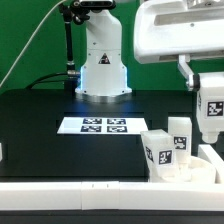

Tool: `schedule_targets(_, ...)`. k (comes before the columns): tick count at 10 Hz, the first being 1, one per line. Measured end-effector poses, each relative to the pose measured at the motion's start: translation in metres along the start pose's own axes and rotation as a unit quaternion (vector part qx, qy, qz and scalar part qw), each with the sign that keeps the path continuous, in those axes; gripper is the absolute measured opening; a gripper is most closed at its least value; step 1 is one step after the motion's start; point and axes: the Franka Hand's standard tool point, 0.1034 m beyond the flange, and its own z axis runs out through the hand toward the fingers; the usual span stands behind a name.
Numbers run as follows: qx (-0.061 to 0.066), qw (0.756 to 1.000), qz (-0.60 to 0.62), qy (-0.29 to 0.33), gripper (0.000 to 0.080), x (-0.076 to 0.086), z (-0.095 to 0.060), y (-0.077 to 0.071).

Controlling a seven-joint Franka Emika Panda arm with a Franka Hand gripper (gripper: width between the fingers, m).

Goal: Assemble stool

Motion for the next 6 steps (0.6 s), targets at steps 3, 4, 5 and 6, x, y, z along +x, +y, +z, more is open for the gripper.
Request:
schedule_targets(3, 0.001, 1.000, -0.001, -0.001, 0.0338, -0.001, 0.000, -0.002)
schedule_targets(4, 0.003, 1.000, -0.012, 0.014, 0.0338, -0.002, 0.003, -0.007)
schedule_targets(5, 0.002, 0.999, -0.026, 0.033, 0.0338, -0.007, 0.010, -0.008)
schedule_targets(6, 0.003, 0.999, -0.031, 0.040, 0.0338, -0.007, 0.012, -0.011)
